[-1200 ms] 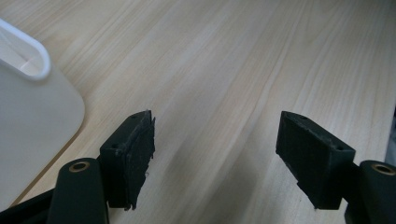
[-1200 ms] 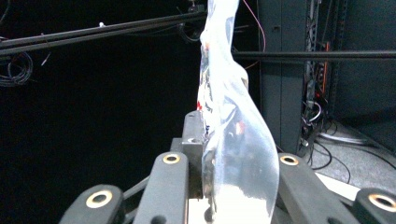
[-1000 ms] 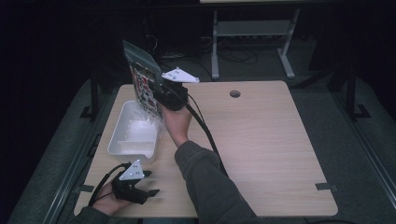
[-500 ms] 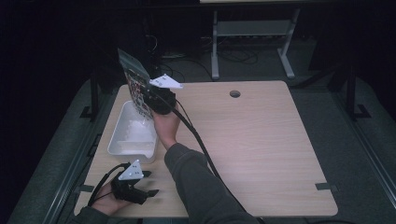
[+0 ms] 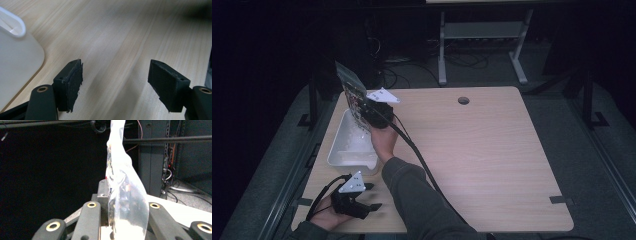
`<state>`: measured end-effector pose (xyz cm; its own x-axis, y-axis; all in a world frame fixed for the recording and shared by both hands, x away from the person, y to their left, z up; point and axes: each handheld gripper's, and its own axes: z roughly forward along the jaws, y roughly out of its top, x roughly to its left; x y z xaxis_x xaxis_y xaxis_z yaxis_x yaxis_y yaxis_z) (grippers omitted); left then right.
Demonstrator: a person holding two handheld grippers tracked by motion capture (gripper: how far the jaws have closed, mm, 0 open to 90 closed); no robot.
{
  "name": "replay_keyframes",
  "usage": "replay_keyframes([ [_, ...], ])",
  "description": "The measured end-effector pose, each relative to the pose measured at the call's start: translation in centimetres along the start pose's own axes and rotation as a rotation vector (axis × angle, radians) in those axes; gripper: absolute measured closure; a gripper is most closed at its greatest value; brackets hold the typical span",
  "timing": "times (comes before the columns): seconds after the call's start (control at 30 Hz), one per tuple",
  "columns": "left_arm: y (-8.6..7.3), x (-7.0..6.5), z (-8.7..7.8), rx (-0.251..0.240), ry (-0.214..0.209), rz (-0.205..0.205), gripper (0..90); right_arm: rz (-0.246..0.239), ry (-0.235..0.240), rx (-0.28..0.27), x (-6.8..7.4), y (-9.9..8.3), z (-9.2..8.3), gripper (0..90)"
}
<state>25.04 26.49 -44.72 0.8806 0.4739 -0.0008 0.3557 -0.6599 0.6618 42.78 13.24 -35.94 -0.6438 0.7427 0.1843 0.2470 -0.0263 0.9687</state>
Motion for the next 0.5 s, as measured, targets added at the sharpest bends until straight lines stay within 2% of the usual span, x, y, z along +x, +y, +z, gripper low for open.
replay_keyframes([
  [0.03, 0.00, -0.01, -0.01, -0.001, -0.001, -0.001, 27.4, 0.000, -0.008, 0.004, -0.08, -0.71, 0.16, 75.0],
  [0.17, -0.02, 0.01, 0.06, 0.001, -0.003, -0.002, 27.4, 0.000, -0.015, -0.007, 0.05, -0.88, 0.00, 74.8],
  [0.2, -0.01, 0.00, 0.08, 0.002, -0.002, -0.003, 27.4, -0.017, -0.010, -0.006, 0.35, -0.92, -0.08, 74.2],
  [0.3, -0.01, -0.01, 0.06, 0.002, 0.000, -0.001, 27.4, -0.022, 0.001, 0.002, 0.55, -0.91, -0.08, 73.1],
  [0.33, 0.00, 0.00, 0.06, 0.002, -0.001, 0.000, 27.3, -0.016, 0.028, 0.027, 0.51, -0.76, 0.08, 71.2],
  [0.4, 0.00, -0.01, 0.08, 0.001, -0.001, -0.002, 27.3, -0.014, 0.036, 0.035, 0.46, -0.66, 0.14, 70.4],
  [0.47, 0.00, 0.00, 0.08, 0.001, 0.000, -0.001, 27.3, 0.004, 0.060, 0.093, 0.09, -0.12, 0.46, 65.2],
  [0.5, 0.00, 0.02, 0.05, 0.002, 0.000, 0.001, 27.3, 0.004, 0.060, 0.093, 0.09, -0.12, 0.46, 65.2],
])
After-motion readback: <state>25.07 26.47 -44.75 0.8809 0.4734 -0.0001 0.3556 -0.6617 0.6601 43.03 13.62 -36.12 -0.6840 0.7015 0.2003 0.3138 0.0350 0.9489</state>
